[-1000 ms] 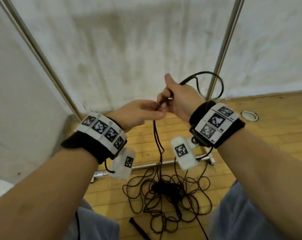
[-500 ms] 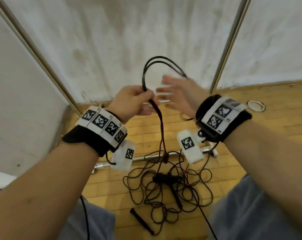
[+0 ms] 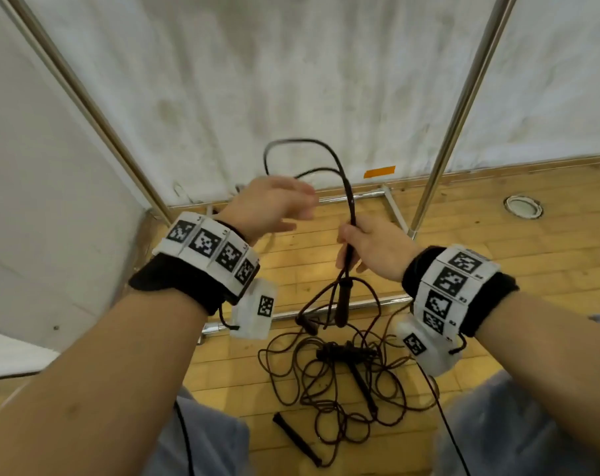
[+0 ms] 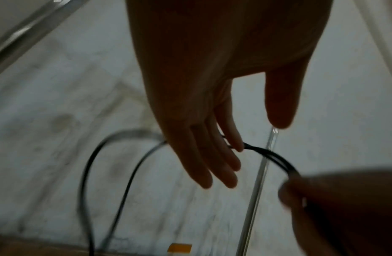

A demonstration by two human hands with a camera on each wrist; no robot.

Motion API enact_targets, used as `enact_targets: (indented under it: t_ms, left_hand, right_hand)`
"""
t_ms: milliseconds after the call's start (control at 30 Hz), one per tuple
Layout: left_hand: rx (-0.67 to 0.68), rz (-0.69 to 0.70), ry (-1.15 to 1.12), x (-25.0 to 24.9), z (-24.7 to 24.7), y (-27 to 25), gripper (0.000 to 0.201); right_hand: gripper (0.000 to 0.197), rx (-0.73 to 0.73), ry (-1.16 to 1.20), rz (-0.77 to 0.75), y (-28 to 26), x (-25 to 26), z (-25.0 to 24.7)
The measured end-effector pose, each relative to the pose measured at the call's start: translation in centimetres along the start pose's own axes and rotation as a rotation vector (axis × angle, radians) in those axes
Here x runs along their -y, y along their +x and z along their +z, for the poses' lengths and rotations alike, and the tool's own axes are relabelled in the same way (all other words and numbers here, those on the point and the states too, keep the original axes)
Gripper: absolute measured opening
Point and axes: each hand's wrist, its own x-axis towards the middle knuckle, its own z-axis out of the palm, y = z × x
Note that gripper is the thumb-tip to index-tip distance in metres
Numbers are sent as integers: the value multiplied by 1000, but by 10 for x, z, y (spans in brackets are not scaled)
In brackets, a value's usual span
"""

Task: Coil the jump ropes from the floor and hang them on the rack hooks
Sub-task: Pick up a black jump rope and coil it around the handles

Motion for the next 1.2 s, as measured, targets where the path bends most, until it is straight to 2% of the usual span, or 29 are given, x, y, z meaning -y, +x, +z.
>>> enact_targets:
  t_ms: [100, 167, 233, 300, 433, 500, 567, 700, 800, 867, 933, 1000, 1067, 1133, 1200]
  left_hand:
    - [230, 3, 290, 9, 14, -2, 22]
    - [318, 17, 378, 14, 29, -4, 12]
    - [306, 28, 393, 17, 40, -3, 5]
    - [298, 22, 332, 20, 46, -2, 12]
    - [267, 12, 333, 22, 49, 3, 17]
    - [225, 18, 402, 24, 51, 5, 18]
    - [174, 33, 484, 24, 54, 6, 18]
    - [30, 48, 765, 25, 53, 9, 22]
    - [19, 45, 897, 31, 48, 9, 14]
    - [45, 70, 821, 35, 46, 9, 11]
    - [28, 103, 684, 35, 46, 8, 6]
    - [36, 139, 508, 32, 47, 7, 8]
    - [122, 170, 247, 26, 47, 4, 16]
    - [197, 164, 104, 22, 47, 3, 22]
    - [202, 155, 67, 21, 47, 4, 9]
  right_hand:
    - [30, -104, 101, -34, 3, 12, -9]
    - [33, -185, 201, -41, 5, 19, -14]
    - [34, -254, 290, -42, 8, 25, -21]
    - [33, -290, 304, -35, 8, 30, -30]
    - [35, -330, 129, -42, 6, 30, -36]
    - [36, -355, -12, -64, 6, 28, -35]
    - [35, -362, -39, -69, 4, 26, -32]
    - [33, -406, 195, -103, 1, 30, -28]
    - [28, -440, 186, -163, 1, 33, -33]
    - [23, -398, 153, -158, 0, 32, -37]
    - [20, -357, 218, -132, 1, 32, -37]
    - [19, -353, 345, -123, 3, 34, -36]
    - [18, -343, 489, -121, 4, 39, -35]
    - [17, -308, 647, -123, 5, 42, -34]
    - [18, -285, 757, -145, 6, 44, -35]
